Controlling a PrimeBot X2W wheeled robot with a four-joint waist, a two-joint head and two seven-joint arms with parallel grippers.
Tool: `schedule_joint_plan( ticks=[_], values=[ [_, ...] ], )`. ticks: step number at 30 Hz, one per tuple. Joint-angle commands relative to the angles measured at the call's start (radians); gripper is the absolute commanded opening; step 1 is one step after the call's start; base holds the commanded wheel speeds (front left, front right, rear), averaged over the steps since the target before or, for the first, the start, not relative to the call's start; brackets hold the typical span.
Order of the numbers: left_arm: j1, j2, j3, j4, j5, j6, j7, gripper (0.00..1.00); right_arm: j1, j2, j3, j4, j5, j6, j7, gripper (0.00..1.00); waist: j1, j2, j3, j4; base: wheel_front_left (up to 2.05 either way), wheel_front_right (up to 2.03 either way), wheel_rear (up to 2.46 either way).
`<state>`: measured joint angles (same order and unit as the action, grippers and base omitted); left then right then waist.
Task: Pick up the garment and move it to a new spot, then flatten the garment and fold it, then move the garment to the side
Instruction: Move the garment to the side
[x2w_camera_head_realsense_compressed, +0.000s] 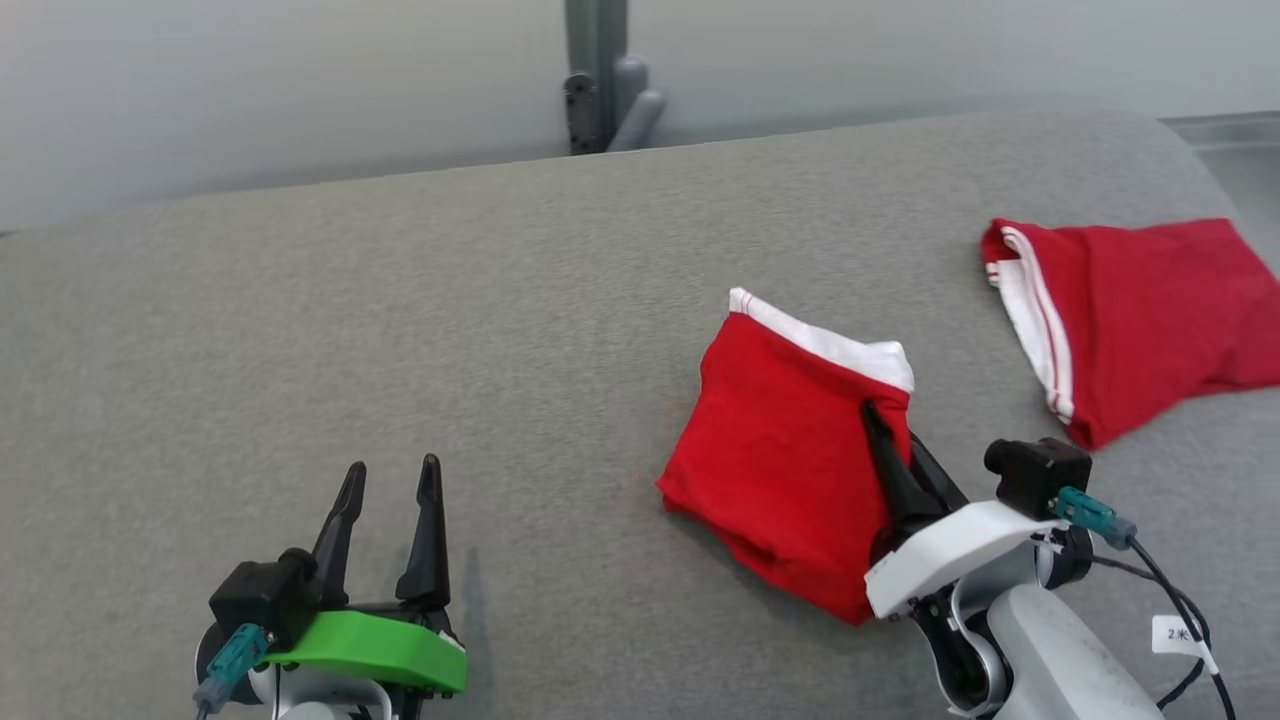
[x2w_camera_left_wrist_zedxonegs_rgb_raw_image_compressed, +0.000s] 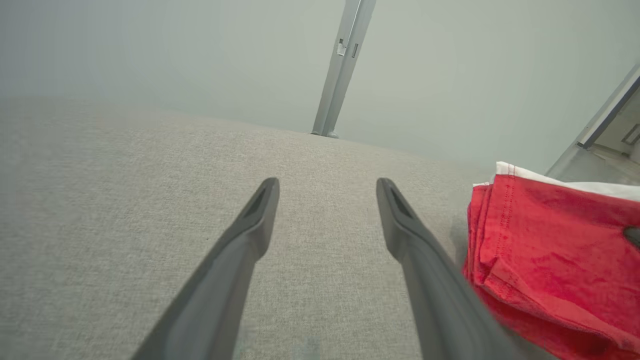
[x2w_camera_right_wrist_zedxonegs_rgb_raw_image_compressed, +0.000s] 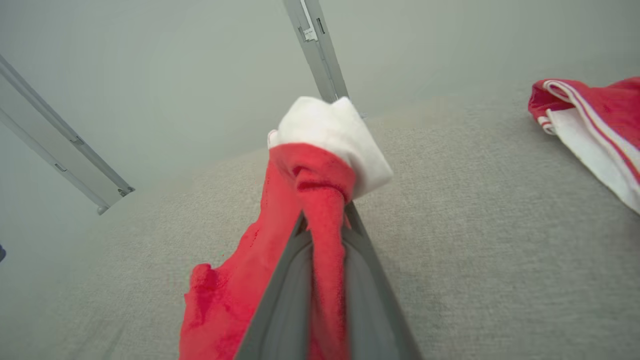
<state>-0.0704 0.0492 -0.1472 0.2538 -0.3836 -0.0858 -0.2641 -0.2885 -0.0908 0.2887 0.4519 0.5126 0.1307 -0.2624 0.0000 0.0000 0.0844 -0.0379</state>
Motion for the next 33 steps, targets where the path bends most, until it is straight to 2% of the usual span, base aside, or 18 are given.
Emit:
schedule_joint_plan(
  ticks=[1,8,12,15,24,29,33],
  values=[
    [-0.005,0.003,0.001,-0.008,0.006,-0.001,0.001,1.00,0.022,0.003,-0.002,0.001,-0.005,0.000,-0.002,0.00,0.0000,0.0000,-0.049,-0.210,0.00,0.00,0.00],
    [-0.022,0.003,0.002,-0.011,0.022,-0.008,0.001,1.00,0.050,0.018,-0.003,0.013,0.007,0.000,-0.003,0.00,0.0000,0.0000,-0.029,-0.389,0.00,0.00,0.00],
    [-0.028,0.004,0.004,-0.004,0.035,-0.012,0.001,1.00,0.057,0.026,0.006,0.015,0.014,0.000,-0.003,0.00,0.0000,0.0000,-0.015,-0.462,0.00,0.00,0.00],
    [-0.040,0.004,-0.004,-0.002,0.048,-0.018,0.001,1.00,0.059,0.030,0.002,0.010,0.017,0.000,-0.003,0.00,0.0000,0.0000,0.002,-0.491,0.00,0.00,0.00],
    [-0.089,0.004,-0.014,-0.009,0.091,-0.031,0.001,1.00,0.035,0.038,0.010,0.009,0.023,0.000,-0.003,0.00,0.0000,0.0000,0.072,-0.496,0.00,0.00,0.00],
    [-0.120,0.004,-0.030,-0.021,0.113,-0.036,0.001,1.00,-0.052,0.012,0.057,0.037,-0.006,0.000,-0.002,0.00,0.0000,0.0000,0.138,-0.425,0.00,0.00,0.00],
    [-0.149,0.005,-0.033,-0.030,0.137,-0.039,0.001,1.00,-0.190,-0.053,0.106,0.102,-0.026,0.000,-0.003,0.00,0.0000,0.0000,0.200,-0.348,0.00,0.00,0.00]
  ],
)
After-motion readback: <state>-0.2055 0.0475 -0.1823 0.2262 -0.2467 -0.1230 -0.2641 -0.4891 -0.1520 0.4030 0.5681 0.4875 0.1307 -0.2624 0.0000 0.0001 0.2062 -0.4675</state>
